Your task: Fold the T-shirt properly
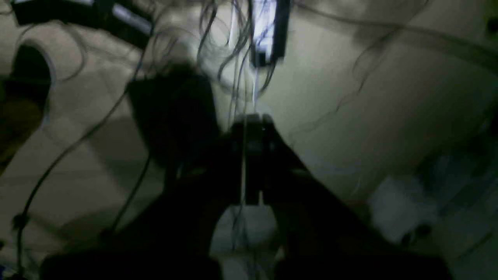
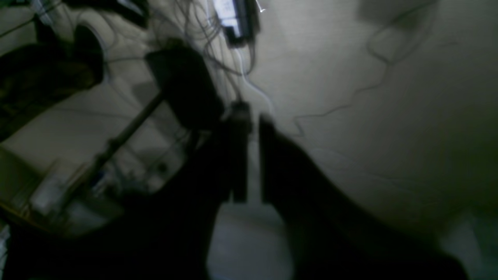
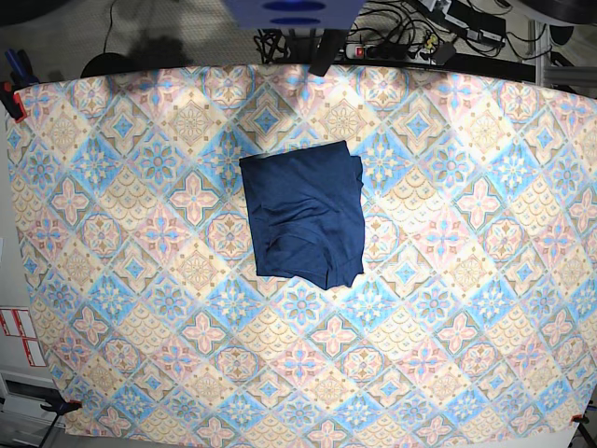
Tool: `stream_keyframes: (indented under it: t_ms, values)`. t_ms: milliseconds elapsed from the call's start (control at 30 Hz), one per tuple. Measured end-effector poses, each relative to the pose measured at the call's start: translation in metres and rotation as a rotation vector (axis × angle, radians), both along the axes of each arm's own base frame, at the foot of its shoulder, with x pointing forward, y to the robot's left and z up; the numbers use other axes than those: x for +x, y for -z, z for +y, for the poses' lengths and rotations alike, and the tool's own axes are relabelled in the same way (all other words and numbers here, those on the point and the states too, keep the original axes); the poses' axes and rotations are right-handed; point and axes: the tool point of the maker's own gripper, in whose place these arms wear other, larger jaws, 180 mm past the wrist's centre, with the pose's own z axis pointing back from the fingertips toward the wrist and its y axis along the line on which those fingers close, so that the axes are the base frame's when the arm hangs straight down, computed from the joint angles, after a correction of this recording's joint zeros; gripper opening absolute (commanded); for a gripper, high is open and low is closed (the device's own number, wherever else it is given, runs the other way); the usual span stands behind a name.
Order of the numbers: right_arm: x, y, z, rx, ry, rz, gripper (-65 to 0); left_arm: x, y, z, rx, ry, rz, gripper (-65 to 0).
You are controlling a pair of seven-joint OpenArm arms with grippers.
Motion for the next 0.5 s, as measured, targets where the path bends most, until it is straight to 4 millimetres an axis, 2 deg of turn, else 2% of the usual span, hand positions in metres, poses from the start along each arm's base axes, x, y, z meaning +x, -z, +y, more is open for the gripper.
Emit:
stream_keyframes:
  t_ms: [100,167,267,367,500]
  values:
    - [-0.008,0.018,0.012,0.025,0.032,0.029,-60.2,-0.002,0.022,-0.003,-0.003,0.002,-0.004,-65.0]
    - [-0.008,0.027,0.019,0.030,0.089,0.021,-60.2,0.001,0.030,-0.012,-0.018,-0.015,-0.032,-65.0]
    - [0.010,0.042,0.031,0.041,0.167,-0.048,-60.2,0.003,0.043,-0.026,-0.044,-0.011,-0.029,-65.0]
    - [0.026,0.052,0.044,0.064,0.177,-0.086,-60.2,0.014,0.057,-0.032,-0.046,0.023,-0.031,-65.0]
    - [0.030,0.058,0.055,0.084,0.167,-0.090,-60.2,0.036,0.071,-0.031,-0.002,0.032,-0.095,-65.0]
